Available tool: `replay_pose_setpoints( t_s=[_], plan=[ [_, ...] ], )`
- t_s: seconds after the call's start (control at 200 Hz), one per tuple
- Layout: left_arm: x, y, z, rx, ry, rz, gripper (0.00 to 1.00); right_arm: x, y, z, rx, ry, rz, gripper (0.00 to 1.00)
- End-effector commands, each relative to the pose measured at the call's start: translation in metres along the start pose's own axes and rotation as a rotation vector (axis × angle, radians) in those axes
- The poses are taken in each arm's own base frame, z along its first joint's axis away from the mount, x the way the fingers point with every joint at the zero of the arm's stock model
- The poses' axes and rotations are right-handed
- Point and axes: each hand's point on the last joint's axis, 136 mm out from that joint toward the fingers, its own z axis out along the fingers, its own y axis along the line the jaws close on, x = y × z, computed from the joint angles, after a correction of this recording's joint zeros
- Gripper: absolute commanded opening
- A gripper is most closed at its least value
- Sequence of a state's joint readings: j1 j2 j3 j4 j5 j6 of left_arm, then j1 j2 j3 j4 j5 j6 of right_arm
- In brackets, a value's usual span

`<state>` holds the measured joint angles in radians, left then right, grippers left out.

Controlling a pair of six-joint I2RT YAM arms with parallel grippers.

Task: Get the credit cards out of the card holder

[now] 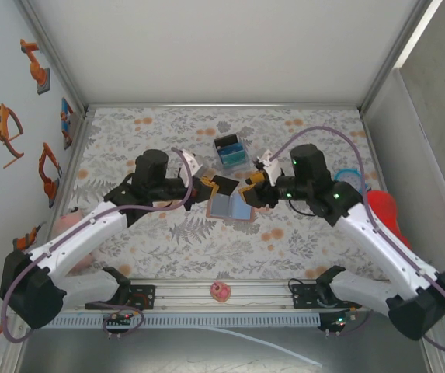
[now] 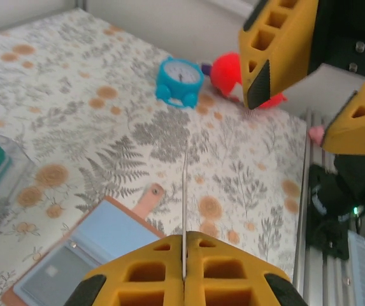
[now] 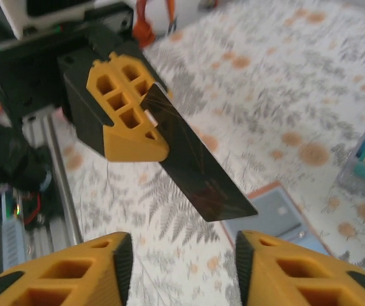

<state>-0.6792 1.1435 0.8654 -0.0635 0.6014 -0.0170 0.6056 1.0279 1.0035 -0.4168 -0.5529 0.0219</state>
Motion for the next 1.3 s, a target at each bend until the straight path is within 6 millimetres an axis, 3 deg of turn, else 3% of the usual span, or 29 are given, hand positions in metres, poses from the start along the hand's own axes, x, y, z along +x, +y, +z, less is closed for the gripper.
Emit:
replay_pose_setpoints(
  t_s=[0.0,0.285,0.646,0.856,0.997,1.142,1.237,1.297],
  plan=[
    [-0.021,0.004,-0.015,-0.063,-0.127,-0.076,0.0,-0.035,-0.005,-0.01,0.049,-0.234,0.072,0.52],
    [-0.044,-0.005,-0.035,-0.036,-0.327,-0.182,0.0,-0.056,0.009,-0.005,-0.183,-0.505,0.256,0.56],
    [-0.056,-0.022,-0.037,0.089,-0.403,-0.208,0.0,-0.073,0.014,0.021,-0.358,-0.497,0.307,0.49],
    [-0.056,-0.022,-0.034,0.1,-0.403,-0.225,0.0,-0.079,0.024,0.016,-0.413,-0.517,0.273,0.3],
    [-0.054,-0.017,-0.03,0.092,-0.393,-0.248,0.0,-0.078,0.031,0.009,-0.429,-0.518,0.225,0.01],
    [-0.056,-0.016,-0.03,0.076,-0.36,-0.244,0.28,-0.076,0.035,0.006,-0.415,-0.489,0.18,0.0],
    [-0.055,-0.018,-0.032,0.048,-0.304,-0.21,0.59,-0.069,0.035,0.007,-0.37,-0.432,0.144,0.0],
    [-0.054,-0.018,-0.035,0.022,-0.272,-0.188,0.69,-0.063,0.033,0.007,-0.323,-0.392,0.116,0.0]
  ],
)
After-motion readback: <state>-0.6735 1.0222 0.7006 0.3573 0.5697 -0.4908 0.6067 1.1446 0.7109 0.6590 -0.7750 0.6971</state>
